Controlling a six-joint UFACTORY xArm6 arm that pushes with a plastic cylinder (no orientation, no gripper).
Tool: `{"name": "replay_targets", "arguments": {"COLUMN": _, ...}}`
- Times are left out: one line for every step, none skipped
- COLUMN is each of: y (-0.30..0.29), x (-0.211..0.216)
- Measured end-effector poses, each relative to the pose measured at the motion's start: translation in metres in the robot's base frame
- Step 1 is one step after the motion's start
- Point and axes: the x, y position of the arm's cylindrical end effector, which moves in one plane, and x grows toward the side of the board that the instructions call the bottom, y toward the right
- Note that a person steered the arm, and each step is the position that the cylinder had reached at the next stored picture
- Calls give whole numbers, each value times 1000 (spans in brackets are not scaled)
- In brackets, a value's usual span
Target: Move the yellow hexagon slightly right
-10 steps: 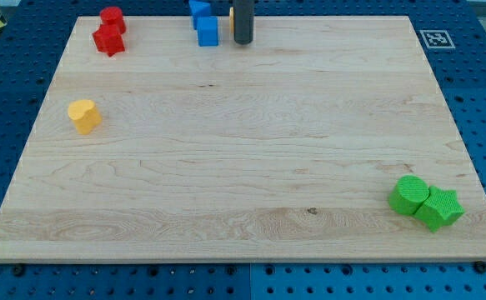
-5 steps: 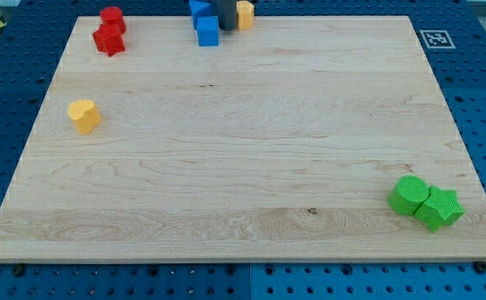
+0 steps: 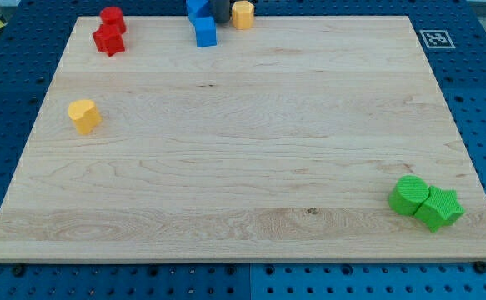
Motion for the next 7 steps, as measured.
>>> {"name": "replay_targets", "arguments": {"y": 24, "x": 0}}
{"name": "replay_targets", "arguments": {"y": 42, "x": 1}}
{"name": "replay_targets", "arguments": {"y": 57, "x": 0}}
{"name": "replay_targets", "arguments": {"y": 74, "x": 0}}
{"name": "replay_targets", "arguments": {"y": 91, "x": 1}}
{"name": "replay_targets", "arguments": {"y": 102, "x": 14}}
{"name": "replay_targets", "arguments": {"y": 118, "x": 32}}
